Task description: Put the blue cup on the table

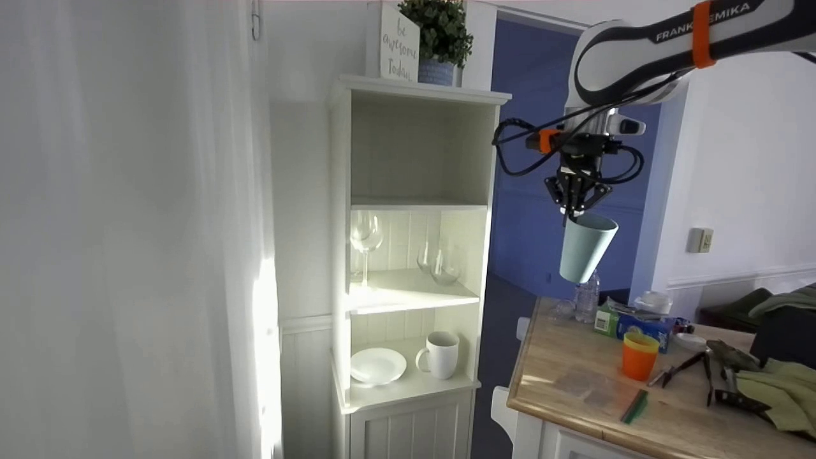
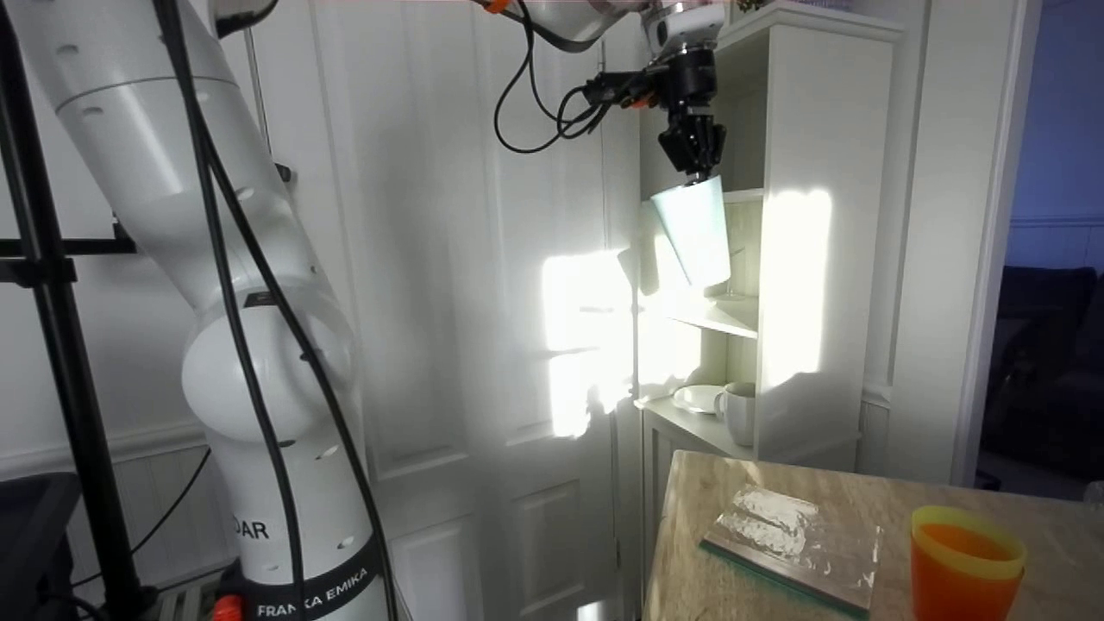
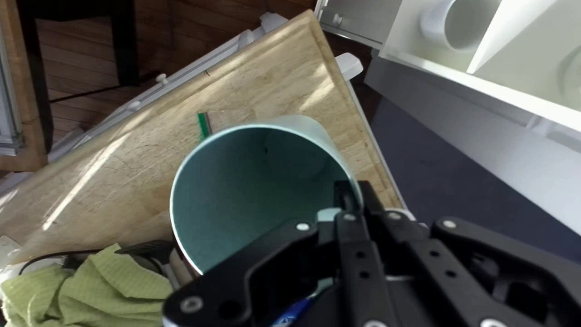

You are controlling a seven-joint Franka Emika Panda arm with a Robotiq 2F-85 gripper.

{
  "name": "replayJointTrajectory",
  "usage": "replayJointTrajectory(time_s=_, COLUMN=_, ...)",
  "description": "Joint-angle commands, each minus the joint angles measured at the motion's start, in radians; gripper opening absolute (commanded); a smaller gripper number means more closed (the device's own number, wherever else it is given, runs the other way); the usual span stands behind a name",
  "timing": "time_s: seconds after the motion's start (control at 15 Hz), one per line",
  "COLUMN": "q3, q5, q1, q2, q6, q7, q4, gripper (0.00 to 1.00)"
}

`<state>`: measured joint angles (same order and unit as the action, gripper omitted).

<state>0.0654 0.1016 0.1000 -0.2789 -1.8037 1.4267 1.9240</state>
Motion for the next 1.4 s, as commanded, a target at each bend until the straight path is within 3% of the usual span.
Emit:
replayJointTrajectory(time_s=0.0, q3=-0.061, q5=-0.014, q1=0.016, q2=0.04, q6=-0.004, q7=-0.058, q4=0.022, gripper=0.01)
replayJointTrajectory(time_s=0.07, q3=-0.088, q5=-0.033, q1=0.024, q2=0.058, q6=-0.039, q7=-0.076, q4=0.035, gripper=0.01)
replayJointTrajectory(time_s=0.13, q3=-0.059, q5=-0.004, q1=0.007, q2=0.042, q6=-0.004, q7=-0.034, q4=0.016, gripper=0.04)
replayJointTrajectory(time_s=0.33, q3=-0.094, q5=-0.009, q1=0.019, q2=0.076, q6=-0.027, q7=-0.064, q4=0.026, gripper=0.04)
replayJointTrajectory(time_s=0.73, q3=-0.091, q5=-0.011, q1=0.017, q2=0.076, q6=-0.027, q7=-0.065, q4=0.026, gripper=0.01)
replayJointTrajectory(time_s=1.33, q3=-0.204, q5=-0.129, q1=0.063, q2=0.361, q6=-0.073, q7=-0.097, q4=-0.156, gripper=0.01)
